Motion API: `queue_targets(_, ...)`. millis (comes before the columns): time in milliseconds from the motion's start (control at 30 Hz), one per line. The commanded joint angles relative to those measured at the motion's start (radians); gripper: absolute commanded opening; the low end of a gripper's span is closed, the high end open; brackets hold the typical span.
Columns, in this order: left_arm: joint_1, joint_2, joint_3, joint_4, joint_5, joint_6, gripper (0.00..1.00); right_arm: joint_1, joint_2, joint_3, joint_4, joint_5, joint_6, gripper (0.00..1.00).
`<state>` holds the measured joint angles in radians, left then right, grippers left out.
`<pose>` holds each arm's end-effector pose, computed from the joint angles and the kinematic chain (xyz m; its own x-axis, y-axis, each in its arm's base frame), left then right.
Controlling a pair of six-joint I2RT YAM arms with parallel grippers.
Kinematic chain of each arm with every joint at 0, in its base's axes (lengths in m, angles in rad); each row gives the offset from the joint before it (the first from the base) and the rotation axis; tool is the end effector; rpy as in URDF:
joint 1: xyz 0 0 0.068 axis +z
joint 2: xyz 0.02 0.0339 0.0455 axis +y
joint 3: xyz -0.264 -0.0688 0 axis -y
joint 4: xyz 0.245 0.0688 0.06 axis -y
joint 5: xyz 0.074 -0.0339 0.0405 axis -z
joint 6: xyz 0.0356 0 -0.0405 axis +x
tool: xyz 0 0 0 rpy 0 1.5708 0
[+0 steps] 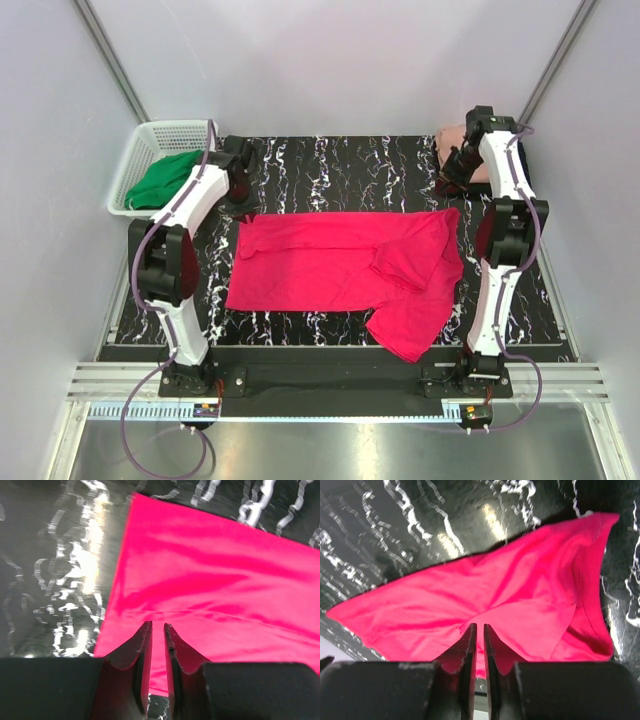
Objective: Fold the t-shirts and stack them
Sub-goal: Fold the tshirt
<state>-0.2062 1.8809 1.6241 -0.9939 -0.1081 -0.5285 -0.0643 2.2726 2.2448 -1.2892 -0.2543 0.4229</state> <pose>0.3798 -0.0755 0.2569 -0.8882 -0.3264 -0.3234 -0.3214 0.9443 -0.0702 0.4639 -0.0209 0.2633 -0.8812 0.4548 -0.1290 0.3957 0.8589 0.3251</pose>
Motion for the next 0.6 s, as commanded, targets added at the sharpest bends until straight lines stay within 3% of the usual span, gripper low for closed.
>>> queue_targets(0, -0.013, -0.037, -0.004, 0.052, 0.065, 0.015, 0.21, -0.002, 0.071, 0.041, 0.033, 0.032, 0.019, 0.16)
queue_targets(200, -0.018, 0.044, 0.058, 0.055, 0.09, 0.058, 0.27, -0.002, 0.182, 0.145, -0.007, 0.075, 0.022, 0.15)
queue_targets(567, -0.019, 0.236, 0.215, 0.046, 0.142, 0.094, 0.28, -0.002, 0.194, 0.121, -0.059, 0.245, 0.047, 0.1)
